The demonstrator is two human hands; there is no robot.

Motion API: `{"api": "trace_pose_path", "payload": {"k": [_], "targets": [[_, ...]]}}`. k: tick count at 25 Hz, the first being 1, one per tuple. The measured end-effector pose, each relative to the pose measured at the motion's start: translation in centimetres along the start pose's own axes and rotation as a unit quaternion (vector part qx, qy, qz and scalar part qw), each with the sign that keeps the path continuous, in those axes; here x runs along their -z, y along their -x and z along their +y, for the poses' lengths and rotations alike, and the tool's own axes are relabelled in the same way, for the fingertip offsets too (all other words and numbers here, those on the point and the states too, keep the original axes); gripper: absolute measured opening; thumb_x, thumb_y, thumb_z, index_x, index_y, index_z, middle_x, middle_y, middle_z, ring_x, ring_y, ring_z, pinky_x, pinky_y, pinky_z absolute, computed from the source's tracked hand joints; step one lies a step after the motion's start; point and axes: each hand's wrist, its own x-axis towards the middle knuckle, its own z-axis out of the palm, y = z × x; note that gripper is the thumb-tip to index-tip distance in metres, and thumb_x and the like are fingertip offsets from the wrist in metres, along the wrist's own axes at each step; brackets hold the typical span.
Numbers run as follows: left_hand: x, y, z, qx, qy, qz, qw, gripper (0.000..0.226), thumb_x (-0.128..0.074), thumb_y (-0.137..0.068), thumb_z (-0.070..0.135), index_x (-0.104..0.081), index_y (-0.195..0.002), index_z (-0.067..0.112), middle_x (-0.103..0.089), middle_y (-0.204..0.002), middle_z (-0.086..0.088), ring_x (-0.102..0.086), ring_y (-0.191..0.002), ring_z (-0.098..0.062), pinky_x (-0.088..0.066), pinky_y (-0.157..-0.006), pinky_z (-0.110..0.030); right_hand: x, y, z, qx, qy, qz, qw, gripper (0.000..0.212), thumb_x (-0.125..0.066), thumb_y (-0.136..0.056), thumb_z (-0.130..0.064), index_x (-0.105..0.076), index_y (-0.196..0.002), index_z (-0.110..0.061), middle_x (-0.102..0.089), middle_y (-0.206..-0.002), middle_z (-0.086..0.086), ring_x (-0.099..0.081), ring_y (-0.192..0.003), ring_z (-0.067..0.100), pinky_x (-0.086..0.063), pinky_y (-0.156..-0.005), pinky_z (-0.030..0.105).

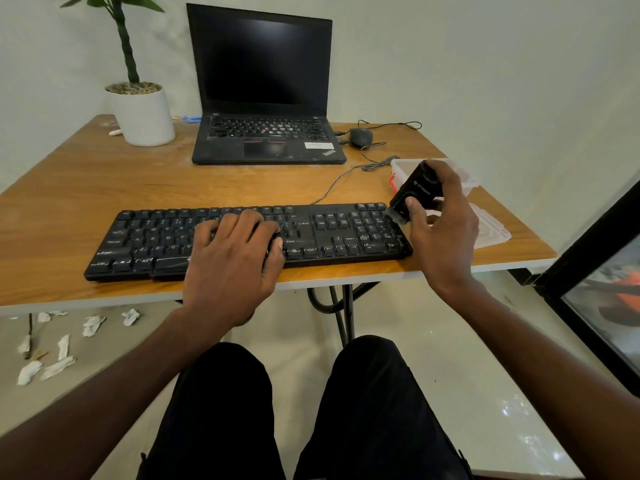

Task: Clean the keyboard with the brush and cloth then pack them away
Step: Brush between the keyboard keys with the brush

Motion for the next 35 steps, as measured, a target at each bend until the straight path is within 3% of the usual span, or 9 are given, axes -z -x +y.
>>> {"api": "trace_pose_path", "payload": {"k": [3, 10, 13, 15, 17, 21, 27, 31, 35], "targets": [[0.0, 0.0, -0.1, 0.002, 0.001, 0.003, 1.0, 0.038, -0.038, -0.106, 0.038, -0.064, -0.123, 0.016, -0.06, -0.119, -0.006, -0.055, -0.107, -0.027, -0.035, -0.095, -0.046, 0.0, -0.3, -0.2, -0.017, -0.035, -0.006, 0.999, 0.052, -0.07, -0.097, -0.023, -0.052, -0.145, -0.033, -0.068, -0.126, -0.009, -0.065, -0.108, 0.003, -0.056, -0.087, 0.018], [0.0, 0.0, -0.1, -0.003, 0.002, 0.009, 1.0, 0.038, -0.039, -0.106, 0.038, -0.065, -0.123, 0.016, -0.061, -0.119, -0.006, -0.056, -0.106, -0.027, -0.035, -0.094, -0.046, 0.9, -1.0, 0.3, 0.023, -0.003, 0.011, 1.0, 0.045, -0.07, -0.092, -0.026, -0.058, -0.135, -0.025, -0.065, -0.119, -0.003, -0.061, -0.106, 0.012, -0.058, -0.085, 0.041], [0.0, 0.0, -0.1, -0.002, 0.001, 0.011, 1.0, 0.038, -0.039, -0.106, 0.038, -0.065, -0.123, 0.016, -0.061, -0.118, -0.006, -0.055, -0.106, -0.027, -0.035, -0.094, -0.046, 0.7, -0.7, 0.3, 0.055, -0.029, -0.044, 0.997, 0.049, -0.07, -0.095, -0.024, -0.055, -0.142, -0.026, -0.064, -0.125, -0.003, -0.062, -0.111, 0.012, -0.059, -0.085, 0.034], [0.0, 0.0, 0.0, -0.001, 0.0, 0.009, 1.0, 0.038, -0.039, -0.106, 0.038, -0.065, -0.123, 0.016, -0.061, -0.118, -0.006, -0.055, -0.106, -0.026, -0.034, -0.094, -0.045, 0.8, -0.6, 0.4, 0.062, 0.018, -0.033, 0.997, 0.051, -0.068, -0.096, -0.019, -0.053, -0.144, -0.025, -0.062, -0.125, 0.001, -0.061, -0.111, 0.013, -0.057, -0.084, 0.027], [0.0, 0.0, 0.0, 0.0, -0.001, 0.006, 1.0, 0.039, -0.038, -0.106, 0.039, -0.064, -0.123, 0.016, -0.061, -0.119, -0.006, -0.056, -0.107, -0.026, -0.035, -0.095, -0.046, 0.8, -0.7, 0.5, 0.061, 0.026, -0.014, 0.998, 0.052, -0.067, -0.096, -0.015, -0.052, -0.145, -0.025, -0.062, -0.127, 0.002, -0.061, -0.112, 0.013, -0.059, -0.084, 0.033], [0.0, 0.0, -0.1, 0.001, 0.003, 0.001, 1.0, 0.04, -0.037, -0.106, 0.039, -0.064, -0.124, 0.016, -0.061, -0.119, -0.006, -0.055, -0.107, -0.026, -0.034, -0.095, -0.046, 0.1, -0.6, -0.1, 0.054, -0.048, -0.055, 0.996, 0.054, -0.069, -0.098, -0.019, -0.05, -0.147, -0.031, -0.064, -0.134, -0.005, -0.063, -0.119, 0.01, -0.061, -0.089, 0.038], [0.0, 0.0, -0.1, -0.001, 0.001, 0.002, 1.0, 0.04, -0.037, -0.106, 0.039, -0.064, -0.123, 0.016, -0.06, -0.119, -0.006, -0.055, -0.107, -0.026, -0.034, -0.095, -0.045, 0.8, -1.3, -0.4, 0.076, 0.029, -0.078, 0.994, 0.05, -0.067, -0.093, -0.027, -0.054, -0.141, -0.027, -0.063, -0.122, 0.001, -0.059, -0.107, 0.01, -0.056, -0.086, 0.028], [0.0, -0.1, -0.2, -0.002, -0.002, 0.002, 1.0, 0.04, -0.037, -0.106, 0.04, -0.064, -0.123, 0.016, -0.06, -0.118, -0.006, -0.055, -0.106, -0.026, -0.034, -0.095, -0.045, 0.9, -1.0, -0.6, 0.07, 0.022, -0.053, 0.996, 0.049, -0.067, -0.096, -0.023, -0.05, -0.142, -0.024, -0.062, -0.125, 0.002, -0.058, -0.11, 0.011, -0.052, -0.087, 0.028], [0.0, 0.0, -0.1, -0.002, -0.009, 0.0, 1.0, 0.04, -0.036, -0.106, 0.04, -0.065, -0.123, 0.018, -0.061, -0.118, -0.005, -0.055, -0.106, -0.024, -0.033, -0.095, -0.043, 0.8, -0.6, -0.7, 0.081, -0.004, -0.096, 0.992, 0.052, -0.065, -0.098, -0.023, -0.048, -0.147, -0.029, -0.062, -0.126, 0.001, -0.059, -0.11, 0.012, -0.055, -0.087, 0.032]]}}
